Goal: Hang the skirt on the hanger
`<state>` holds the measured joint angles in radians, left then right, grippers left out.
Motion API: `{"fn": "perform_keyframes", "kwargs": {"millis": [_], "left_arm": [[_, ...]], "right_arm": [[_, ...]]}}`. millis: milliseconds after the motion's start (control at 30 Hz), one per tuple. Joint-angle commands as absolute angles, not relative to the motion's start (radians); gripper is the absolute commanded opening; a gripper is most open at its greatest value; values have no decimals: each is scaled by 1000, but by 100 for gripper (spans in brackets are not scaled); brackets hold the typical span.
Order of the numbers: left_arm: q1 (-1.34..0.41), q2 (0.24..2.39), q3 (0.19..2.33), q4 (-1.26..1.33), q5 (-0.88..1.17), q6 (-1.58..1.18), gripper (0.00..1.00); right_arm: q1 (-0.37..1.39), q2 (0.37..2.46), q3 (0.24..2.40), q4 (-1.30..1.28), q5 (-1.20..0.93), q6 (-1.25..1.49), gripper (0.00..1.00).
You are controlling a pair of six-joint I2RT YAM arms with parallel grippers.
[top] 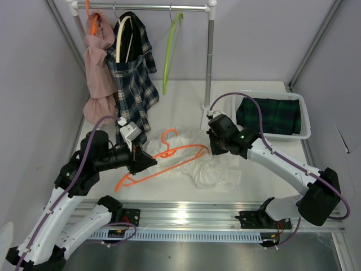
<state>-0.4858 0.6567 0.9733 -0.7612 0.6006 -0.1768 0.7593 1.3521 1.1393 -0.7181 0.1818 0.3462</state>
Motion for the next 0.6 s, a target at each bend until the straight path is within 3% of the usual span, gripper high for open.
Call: {"fn": "perform_keyframes", "kwargs": {"millis": [0, 567], "left_arm": [[-505, 667, 969, -680, 568, -199, 0], [-544, 699, 942, -669, 568, -207, 0]], "right_arm": [[772, 1312, 1167, -732, 186, 342, 1], [787, 1289, 1149, -723, 202, 354, 2]]}}
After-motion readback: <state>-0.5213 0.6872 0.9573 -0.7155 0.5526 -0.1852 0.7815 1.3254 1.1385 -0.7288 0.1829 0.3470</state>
